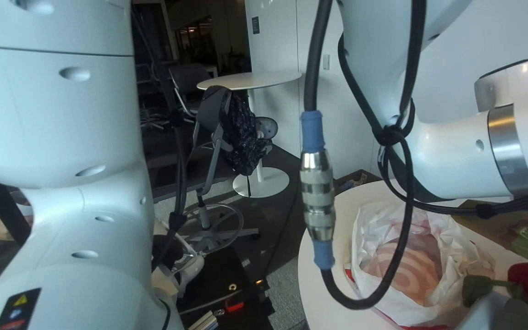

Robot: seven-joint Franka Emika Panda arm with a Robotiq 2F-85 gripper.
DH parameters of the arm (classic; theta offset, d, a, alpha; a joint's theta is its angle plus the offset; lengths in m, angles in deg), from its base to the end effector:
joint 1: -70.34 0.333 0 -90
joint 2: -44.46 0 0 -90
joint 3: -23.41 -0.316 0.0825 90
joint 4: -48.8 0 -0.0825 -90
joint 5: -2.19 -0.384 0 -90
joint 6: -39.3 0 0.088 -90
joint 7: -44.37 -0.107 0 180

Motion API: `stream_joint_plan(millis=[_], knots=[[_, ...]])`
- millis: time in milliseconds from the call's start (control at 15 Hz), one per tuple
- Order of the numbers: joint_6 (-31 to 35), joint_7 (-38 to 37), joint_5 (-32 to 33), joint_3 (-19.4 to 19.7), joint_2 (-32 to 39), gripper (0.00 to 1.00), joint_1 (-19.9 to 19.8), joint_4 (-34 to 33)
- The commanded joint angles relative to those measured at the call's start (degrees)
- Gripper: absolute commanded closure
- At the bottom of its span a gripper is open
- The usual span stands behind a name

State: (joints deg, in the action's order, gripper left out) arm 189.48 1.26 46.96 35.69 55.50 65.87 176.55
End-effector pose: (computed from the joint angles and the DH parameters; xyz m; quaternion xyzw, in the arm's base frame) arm 0.5402 -0.1446 0.3027 0.9488 -0.1850 0.1404 0.2140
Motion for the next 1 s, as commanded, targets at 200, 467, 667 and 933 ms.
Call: stream_joint_plan(millis=[200,467,667,933], knots=[[4.0,-4.4,2.6,0.6,-1.7,0.00,0.9,1.0],[0.3,-3.3,0.6,-1.0,-7.5,0.00,2.0,3.3],[-4.8,0.4,-5.5,-3.6,-12.1,0.00,1.9,5.6],[-11.2,9.8,-19.2,-6.7,-17.5,0.00,1.7,8.6]])
